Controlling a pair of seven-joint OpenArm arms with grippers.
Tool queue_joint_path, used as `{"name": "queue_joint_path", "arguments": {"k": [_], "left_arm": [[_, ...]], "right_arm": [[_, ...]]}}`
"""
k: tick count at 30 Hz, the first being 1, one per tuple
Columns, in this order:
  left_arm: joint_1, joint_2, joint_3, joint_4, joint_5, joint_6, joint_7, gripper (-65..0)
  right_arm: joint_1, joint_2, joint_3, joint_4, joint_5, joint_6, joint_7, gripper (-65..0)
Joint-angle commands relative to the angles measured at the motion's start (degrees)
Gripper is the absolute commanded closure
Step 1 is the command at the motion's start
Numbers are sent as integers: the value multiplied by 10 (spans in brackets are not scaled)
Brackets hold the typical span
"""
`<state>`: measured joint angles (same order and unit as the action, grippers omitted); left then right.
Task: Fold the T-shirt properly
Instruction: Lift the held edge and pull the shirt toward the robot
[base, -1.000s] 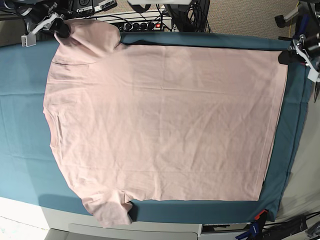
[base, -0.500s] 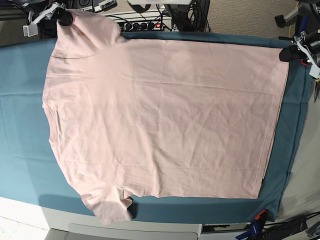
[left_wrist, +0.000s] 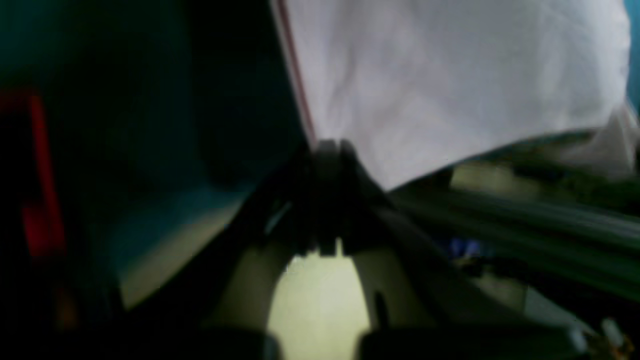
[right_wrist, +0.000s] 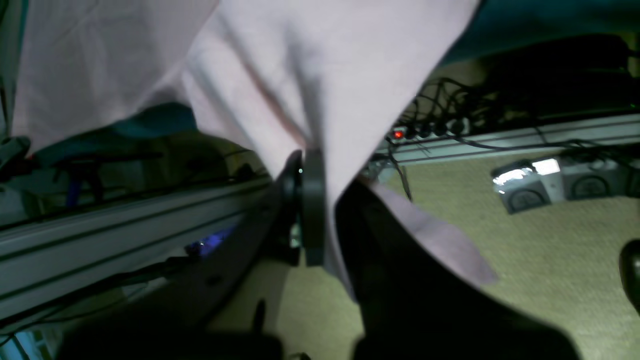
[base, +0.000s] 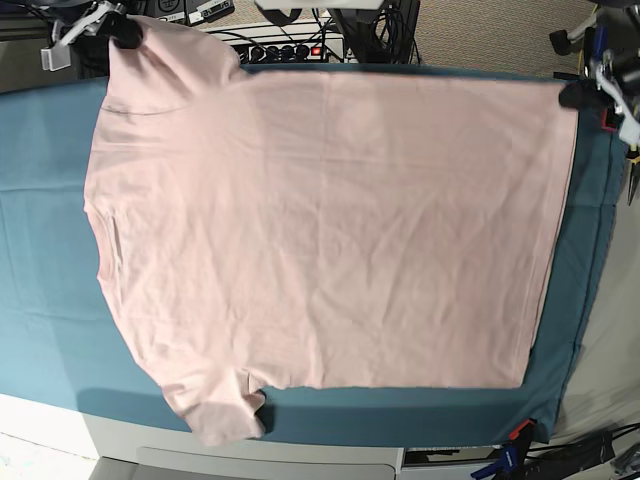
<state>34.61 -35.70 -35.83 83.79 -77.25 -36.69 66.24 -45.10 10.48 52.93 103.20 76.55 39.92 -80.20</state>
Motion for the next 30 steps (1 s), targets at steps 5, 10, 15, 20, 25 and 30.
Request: {"name": "queue_joint_path", "arguments": {"k": [5,10,15,20,25,30], "left_arm": [[23,0,4,39,-16,-9,11,0],[26,0,4,52,-16,-9,15,0],[26,0,4,52,-12,-9,15,0],[31,0,3,52,-10,-9,19,0],[43,0,-14,53,-10,-9,17,0],[52,0,-39,53,-22,-9,19,0]], "right_arm": [[-26,8,20,9,11,1,2,0],[-33,8,20,9,11,1,2,0],[-47,8,20,9,37,1,2,0],[-64,7,24,9,45,1,2,0],[-73,4,46,9,51,1,2,0],[-75,4,56,9,53,1,2,0]]}}
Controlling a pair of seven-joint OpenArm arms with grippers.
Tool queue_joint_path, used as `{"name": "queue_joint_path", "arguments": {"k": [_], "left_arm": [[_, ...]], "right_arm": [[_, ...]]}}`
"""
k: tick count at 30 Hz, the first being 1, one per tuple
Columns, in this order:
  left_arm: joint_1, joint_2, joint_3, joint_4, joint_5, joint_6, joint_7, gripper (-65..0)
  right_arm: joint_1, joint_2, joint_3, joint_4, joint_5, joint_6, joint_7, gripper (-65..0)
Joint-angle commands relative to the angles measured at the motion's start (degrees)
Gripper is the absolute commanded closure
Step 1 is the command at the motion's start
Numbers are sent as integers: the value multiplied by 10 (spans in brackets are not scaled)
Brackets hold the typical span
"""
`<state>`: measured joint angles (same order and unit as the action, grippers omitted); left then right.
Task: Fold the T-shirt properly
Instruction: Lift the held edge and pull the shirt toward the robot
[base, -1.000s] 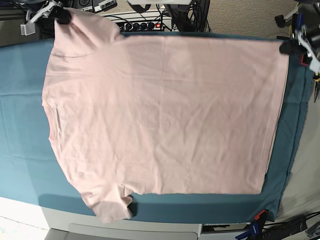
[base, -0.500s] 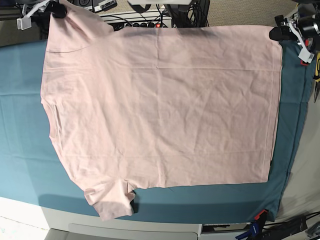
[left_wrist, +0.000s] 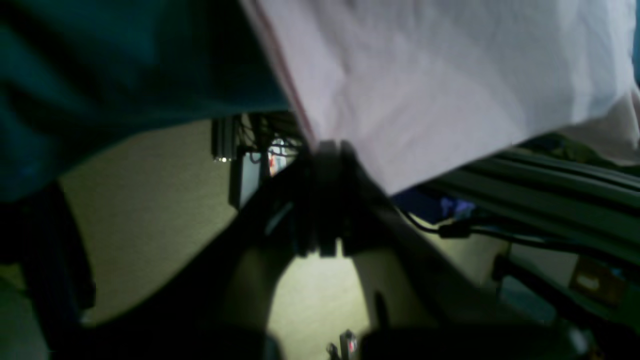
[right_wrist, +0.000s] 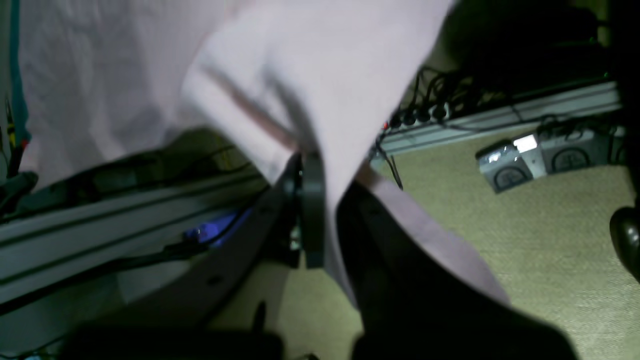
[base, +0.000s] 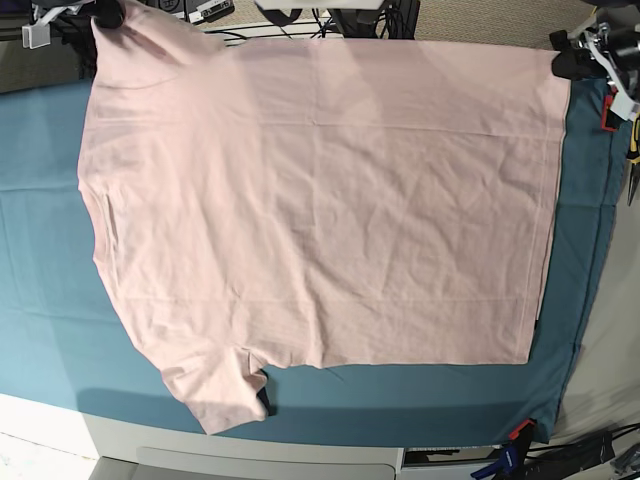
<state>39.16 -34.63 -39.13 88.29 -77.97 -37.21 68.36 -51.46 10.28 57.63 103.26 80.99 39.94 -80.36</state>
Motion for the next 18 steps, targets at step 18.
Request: {"name": "queue_joint_path", "arguments": {"k": [18], "left_arm": [[41,-6,-6,9,-39,-17,15,0]], "right_arm": [[-37,-22,10,8,40,1,4,0]]}}
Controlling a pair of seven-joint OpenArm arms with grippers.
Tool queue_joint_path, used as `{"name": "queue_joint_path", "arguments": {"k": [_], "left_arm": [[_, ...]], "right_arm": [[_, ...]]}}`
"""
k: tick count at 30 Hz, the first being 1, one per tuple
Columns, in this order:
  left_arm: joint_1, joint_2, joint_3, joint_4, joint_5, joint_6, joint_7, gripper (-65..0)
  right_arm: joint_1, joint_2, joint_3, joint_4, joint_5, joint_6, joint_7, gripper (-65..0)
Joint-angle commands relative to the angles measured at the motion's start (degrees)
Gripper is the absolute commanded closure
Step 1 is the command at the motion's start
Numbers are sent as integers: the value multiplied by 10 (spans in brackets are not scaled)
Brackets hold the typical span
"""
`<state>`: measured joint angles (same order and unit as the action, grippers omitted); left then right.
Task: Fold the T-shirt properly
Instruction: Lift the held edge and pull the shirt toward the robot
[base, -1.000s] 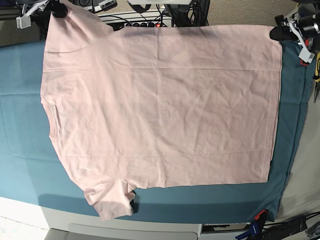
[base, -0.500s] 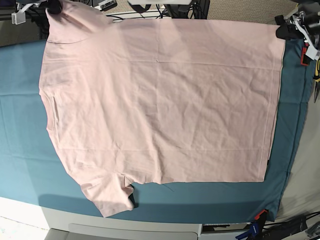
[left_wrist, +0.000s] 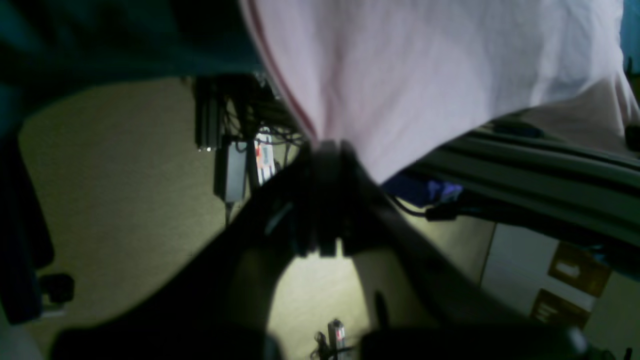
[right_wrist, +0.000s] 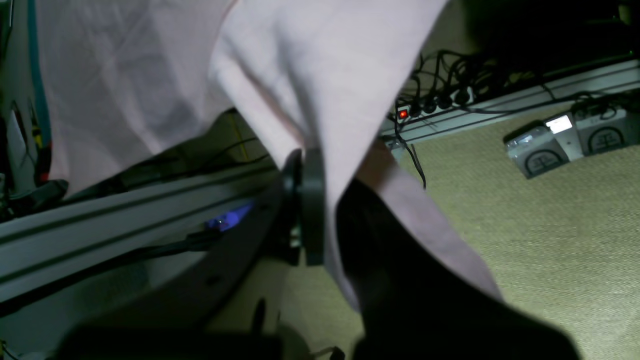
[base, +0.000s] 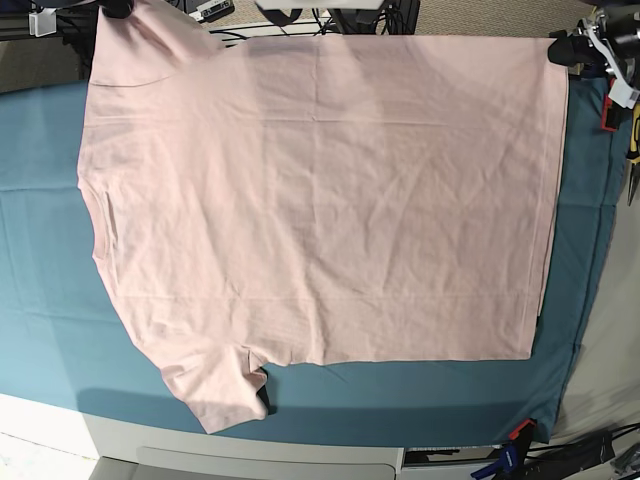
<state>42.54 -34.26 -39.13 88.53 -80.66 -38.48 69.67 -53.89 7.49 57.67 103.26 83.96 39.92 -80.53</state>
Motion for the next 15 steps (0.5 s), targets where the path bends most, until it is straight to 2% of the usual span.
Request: {"name": "queue_joint_path", "arguments": {"k": [1,15], "left_arm": [[8,-10,-6,7,-13,-5,2,0],[16,-9,-6,7,-17,-6,10,0]], "right_arm": [[-15,6,9,8,10,1,5,0],[-30,6,10,8,10,1,5,0]]}}
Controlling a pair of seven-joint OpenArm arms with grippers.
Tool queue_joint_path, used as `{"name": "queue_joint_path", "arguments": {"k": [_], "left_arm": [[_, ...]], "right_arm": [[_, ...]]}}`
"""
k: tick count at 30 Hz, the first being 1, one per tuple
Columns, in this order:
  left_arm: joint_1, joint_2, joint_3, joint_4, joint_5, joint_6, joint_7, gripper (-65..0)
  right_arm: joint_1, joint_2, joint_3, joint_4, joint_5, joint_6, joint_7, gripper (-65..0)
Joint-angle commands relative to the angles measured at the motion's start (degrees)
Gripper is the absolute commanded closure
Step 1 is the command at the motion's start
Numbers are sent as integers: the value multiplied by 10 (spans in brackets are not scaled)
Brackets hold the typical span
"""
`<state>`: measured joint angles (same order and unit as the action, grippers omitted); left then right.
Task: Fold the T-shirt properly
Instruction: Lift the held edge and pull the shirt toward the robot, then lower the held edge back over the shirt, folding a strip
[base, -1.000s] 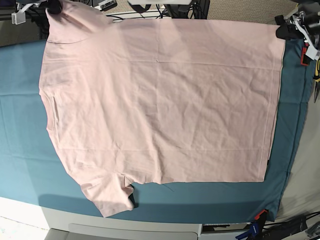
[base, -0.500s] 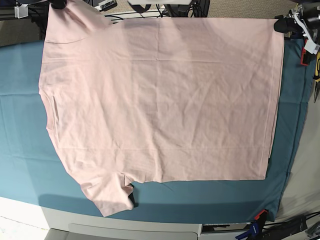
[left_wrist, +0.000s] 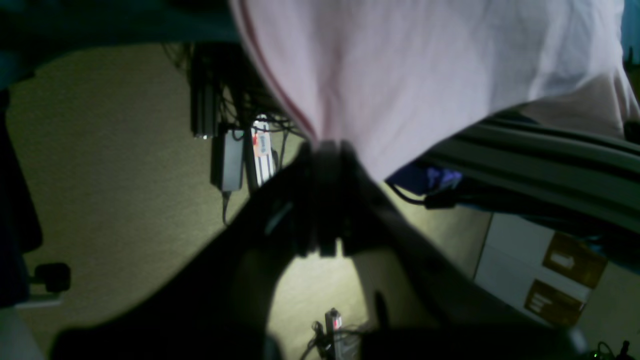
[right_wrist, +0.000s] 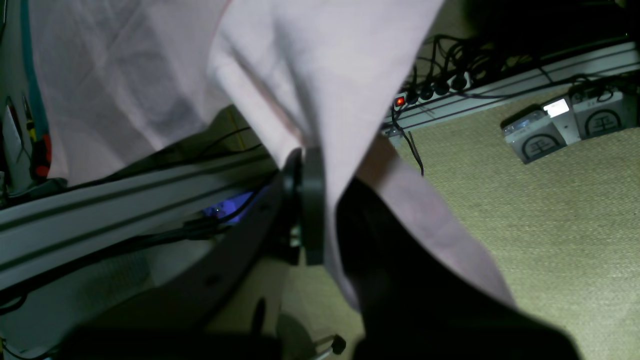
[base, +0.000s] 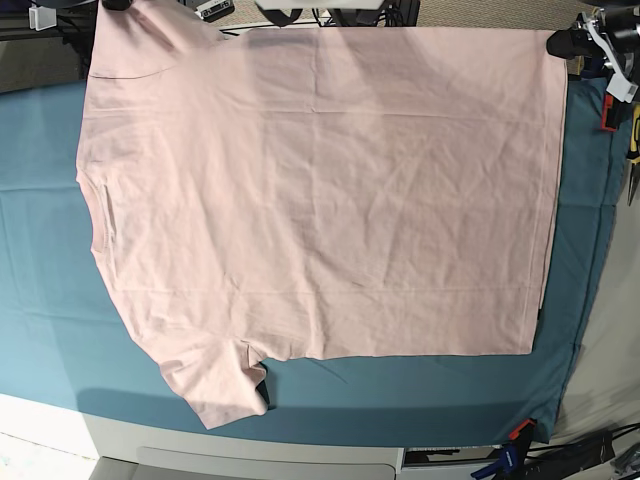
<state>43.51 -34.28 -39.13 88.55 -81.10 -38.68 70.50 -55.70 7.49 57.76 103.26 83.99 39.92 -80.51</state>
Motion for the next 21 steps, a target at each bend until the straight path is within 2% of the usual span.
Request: {"name": "queue_joint_path", "arguments": {"k": [1,12,21], "left_arm": [[6,-9,-6,7,-13,-4,2,0],[4,-9,-6,8,-39,-13,3,0],[-1,-10,-6,65,-39,-13,6,0]], "right_arm": [[-11,6,9,8,10,1,5,0],[-11,6,9,27,10,1,5,0],[-10,6,9,167,10,1,5,0]]}}
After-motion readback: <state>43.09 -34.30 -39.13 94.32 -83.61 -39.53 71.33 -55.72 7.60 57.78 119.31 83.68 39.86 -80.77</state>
